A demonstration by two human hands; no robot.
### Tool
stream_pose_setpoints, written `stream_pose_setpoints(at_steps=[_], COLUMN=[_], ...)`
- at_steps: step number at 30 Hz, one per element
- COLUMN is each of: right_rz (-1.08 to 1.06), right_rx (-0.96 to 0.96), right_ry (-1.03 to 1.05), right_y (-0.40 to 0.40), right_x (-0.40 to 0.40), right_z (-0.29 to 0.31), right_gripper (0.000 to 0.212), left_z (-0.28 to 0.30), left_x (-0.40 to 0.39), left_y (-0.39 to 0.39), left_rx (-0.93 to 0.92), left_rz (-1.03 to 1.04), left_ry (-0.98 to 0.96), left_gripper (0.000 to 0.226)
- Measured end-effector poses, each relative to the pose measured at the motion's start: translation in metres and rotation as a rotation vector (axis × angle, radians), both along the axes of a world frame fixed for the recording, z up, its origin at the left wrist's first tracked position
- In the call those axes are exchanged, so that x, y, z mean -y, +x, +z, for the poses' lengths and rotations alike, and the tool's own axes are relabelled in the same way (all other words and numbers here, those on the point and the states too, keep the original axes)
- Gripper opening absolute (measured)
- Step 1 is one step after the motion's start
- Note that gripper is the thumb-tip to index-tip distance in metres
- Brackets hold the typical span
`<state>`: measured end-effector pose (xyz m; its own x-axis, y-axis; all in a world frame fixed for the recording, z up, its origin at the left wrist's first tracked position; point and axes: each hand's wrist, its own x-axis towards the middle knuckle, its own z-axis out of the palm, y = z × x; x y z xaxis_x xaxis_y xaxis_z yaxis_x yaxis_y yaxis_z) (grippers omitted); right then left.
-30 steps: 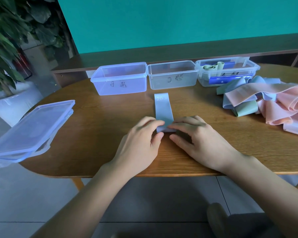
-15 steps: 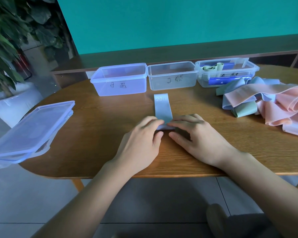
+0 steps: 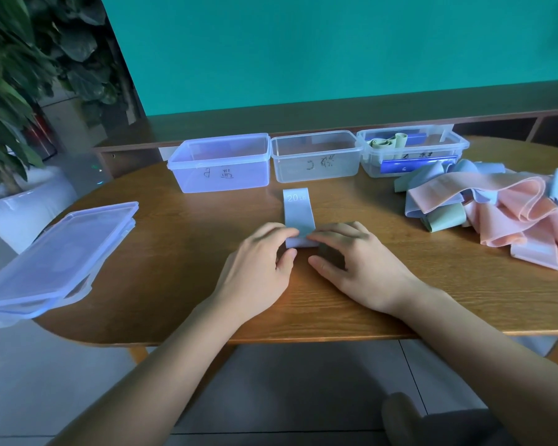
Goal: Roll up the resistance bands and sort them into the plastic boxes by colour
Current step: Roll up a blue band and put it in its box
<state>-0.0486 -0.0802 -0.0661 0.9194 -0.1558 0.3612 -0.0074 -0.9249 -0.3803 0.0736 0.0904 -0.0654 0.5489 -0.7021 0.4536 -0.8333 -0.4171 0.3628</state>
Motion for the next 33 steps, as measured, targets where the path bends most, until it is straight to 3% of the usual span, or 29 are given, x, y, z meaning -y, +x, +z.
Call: stream_pose_setpoints(at_steps=[10,17,23,33], right_rz=[-0.018,-0.052,-0.028,-0.059], right_rx=[-0.012,-0.083,-0.04,-0.109], right_ry=[0.027,0.005,-0.011,-0.03], right_y=[0.008,0.018,0.022,0.029], right_x=[0.006,0.012,0.016,0.02], right_z=[0.004,0.007,0.004,0.009], right_gripper=[0.054,0.064,0.053,0.057], left_z=[0.003,0.002,0.0,-0.001], left_x=[0.008,0.011,0.015,0.018], left_y=[0.01,0.008,0.016,0.022], left_rx=[-0.016,0.132,0.115,0.12], left_rz=[0.013,0.01,0.002,0.019], left_ry=[-0.005,0.001,0.017,0.014], left_gripper=[0.032,0.03,0.035,0.032])
